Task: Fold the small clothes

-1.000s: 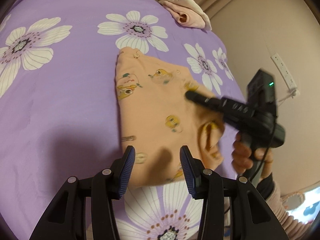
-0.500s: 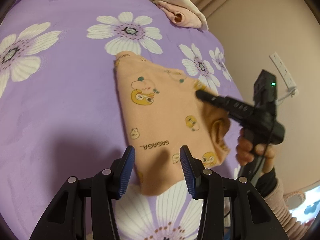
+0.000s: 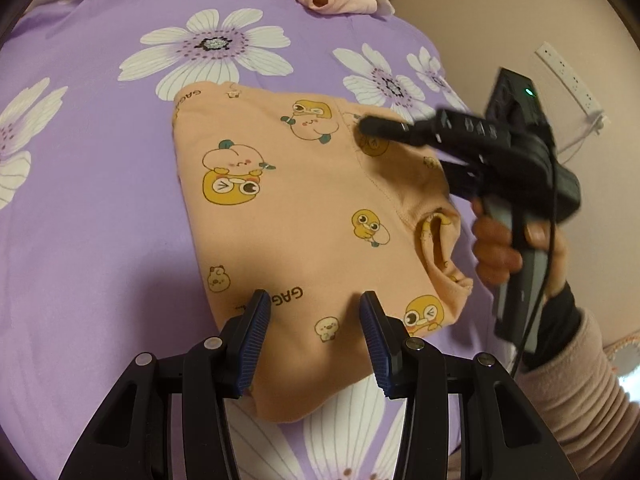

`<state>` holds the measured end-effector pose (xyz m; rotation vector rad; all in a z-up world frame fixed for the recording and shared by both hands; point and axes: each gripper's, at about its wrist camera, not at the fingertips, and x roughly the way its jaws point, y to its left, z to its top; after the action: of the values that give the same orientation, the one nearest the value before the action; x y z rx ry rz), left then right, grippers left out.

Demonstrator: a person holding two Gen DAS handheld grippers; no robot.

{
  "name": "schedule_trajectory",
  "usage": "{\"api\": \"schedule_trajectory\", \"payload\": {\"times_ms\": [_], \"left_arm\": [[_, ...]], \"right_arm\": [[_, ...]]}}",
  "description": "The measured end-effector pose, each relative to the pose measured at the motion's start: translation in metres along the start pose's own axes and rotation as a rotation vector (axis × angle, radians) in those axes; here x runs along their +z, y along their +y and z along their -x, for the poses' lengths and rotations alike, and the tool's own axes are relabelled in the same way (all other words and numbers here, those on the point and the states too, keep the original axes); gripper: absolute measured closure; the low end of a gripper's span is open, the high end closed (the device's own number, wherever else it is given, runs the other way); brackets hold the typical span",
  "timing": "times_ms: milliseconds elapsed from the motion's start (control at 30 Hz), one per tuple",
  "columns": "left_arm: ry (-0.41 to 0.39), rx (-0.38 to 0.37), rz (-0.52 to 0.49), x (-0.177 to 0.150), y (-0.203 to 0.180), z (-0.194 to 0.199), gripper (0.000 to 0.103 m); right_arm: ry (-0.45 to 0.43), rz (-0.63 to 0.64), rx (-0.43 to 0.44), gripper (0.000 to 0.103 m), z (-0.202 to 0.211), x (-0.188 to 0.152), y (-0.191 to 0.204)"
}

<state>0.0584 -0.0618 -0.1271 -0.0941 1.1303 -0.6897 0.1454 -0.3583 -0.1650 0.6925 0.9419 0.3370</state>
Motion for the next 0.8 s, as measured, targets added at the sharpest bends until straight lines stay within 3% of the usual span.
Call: {"api": "schedule_trajectory", "payload": {"times_ms": [100,267,400,533,800], "left_arm": [[0.002,0.006,-0.003,0.000,-0.001,-0.001,0.059],[0.009,0.005,0.016,0.000,-0.001,-0.002,0.059],[0.008,0.004,0.024,0.001,0.000,-0.002,0.058],[0.000,0.004,0.038,0.001,0.000,0.000,0.058],[-0.035,0.014,0.020,-0.011,-0.008,0.018,0.058]], "right_arm": [[0.003,-0.038,0.037,0.064,-0.008,0.013,-0.003],[-0.133,-0.034,0.161,0.064,0.022,0.031,0.007],[-0.188,0.027,0.081,0.065,0.051,0.029,0.016],[-0.102,0.198,-0.075,0.068,0.060,-0.003,0.035],[0.046,0.374,-0.040,0.072,0.083,-0.088,0.054]]}}
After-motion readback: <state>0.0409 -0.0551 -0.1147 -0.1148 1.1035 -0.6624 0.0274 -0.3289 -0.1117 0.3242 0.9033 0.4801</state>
